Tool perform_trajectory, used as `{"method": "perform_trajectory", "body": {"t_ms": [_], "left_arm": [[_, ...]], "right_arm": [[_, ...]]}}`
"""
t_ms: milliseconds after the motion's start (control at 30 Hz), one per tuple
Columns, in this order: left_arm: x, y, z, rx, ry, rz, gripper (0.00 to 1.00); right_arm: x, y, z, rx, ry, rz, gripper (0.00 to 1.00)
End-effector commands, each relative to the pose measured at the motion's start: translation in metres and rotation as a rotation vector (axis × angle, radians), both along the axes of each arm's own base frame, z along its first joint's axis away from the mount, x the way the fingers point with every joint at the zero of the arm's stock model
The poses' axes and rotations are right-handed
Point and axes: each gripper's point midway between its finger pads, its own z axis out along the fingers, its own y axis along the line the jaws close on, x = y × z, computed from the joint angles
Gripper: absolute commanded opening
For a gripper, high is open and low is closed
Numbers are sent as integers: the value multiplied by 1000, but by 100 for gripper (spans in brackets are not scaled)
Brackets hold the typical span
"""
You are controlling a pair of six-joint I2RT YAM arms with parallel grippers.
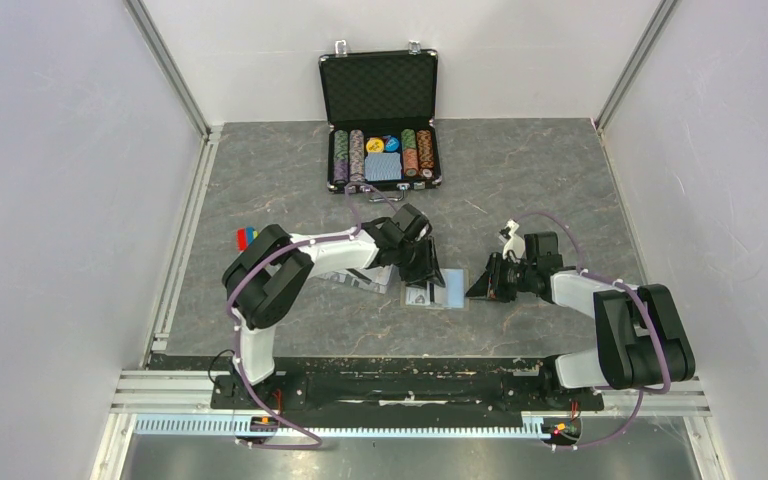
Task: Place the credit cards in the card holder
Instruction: Insert the credit card into the card holder.
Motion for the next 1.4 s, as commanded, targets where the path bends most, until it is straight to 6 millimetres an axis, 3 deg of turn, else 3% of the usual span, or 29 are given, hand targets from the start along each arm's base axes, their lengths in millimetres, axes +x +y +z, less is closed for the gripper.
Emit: {"method": "perform_trajectory", "body": {"t_ms": [0,300,500,933,1367], "left_arm": [[6,6,8,102,-79,-72,46],[8,16,17,242,-101,-159,58],[5,9,13,264,-85,-198,59],[-3,22,-1,411,-84,-256,61],[-9,-27,3,209,-35,-278,55]], "right_arm": [[-11,-3,-9,-24,31,2,22],[-11,-2,-8,-22,29,4,21],[-12,-2,-9,-18,34,8,21],[-12,-2,-10,-15,37,7,20],[-14,-1,-10,-13,39,10,20]]}}
